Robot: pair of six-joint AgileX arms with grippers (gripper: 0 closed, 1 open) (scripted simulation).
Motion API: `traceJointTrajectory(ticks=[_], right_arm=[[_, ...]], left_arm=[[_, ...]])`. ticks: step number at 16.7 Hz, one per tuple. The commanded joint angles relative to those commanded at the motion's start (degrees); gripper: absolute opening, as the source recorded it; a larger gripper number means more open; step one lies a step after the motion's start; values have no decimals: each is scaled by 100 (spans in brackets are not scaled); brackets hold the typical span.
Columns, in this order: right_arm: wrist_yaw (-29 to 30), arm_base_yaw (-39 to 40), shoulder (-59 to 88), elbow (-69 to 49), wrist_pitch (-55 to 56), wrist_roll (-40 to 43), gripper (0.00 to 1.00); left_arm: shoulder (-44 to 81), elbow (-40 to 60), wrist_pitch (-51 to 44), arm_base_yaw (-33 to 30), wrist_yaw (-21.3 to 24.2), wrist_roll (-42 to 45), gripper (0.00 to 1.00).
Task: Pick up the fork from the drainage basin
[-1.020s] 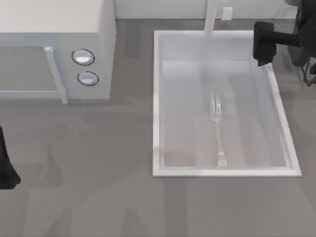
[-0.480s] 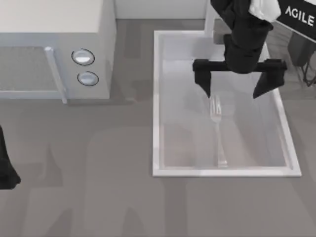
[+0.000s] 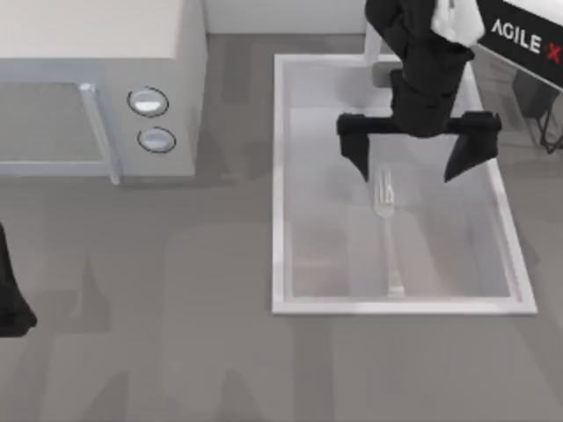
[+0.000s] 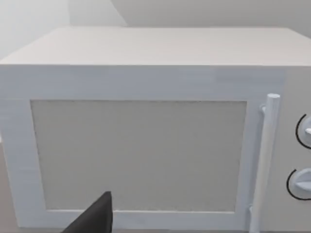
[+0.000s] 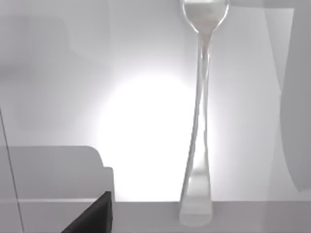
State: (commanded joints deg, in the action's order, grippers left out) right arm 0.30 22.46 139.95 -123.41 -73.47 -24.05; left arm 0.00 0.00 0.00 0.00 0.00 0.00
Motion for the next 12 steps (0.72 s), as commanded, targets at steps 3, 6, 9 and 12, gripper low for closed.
traceJointTrajectory(ticks=[3, 6, 9, 12], right_arm=[[2, 2, 101, 156, 222, 0, 100], [7, 12, 411, 557, 976, -3, 100], [13, 25, 791, 1030, 1929, -9, 100], [17, 37, 1072, 1344, 2438, -16, 100]], left_arm=[[0, 0, 0, 0, 0, 0, 100], [0, 0, 0, 0, 0, 0, 100], [0, 0, 0, 0, 0, 0, 100], [0, 0, 0, 0, 0, 0, 100]])
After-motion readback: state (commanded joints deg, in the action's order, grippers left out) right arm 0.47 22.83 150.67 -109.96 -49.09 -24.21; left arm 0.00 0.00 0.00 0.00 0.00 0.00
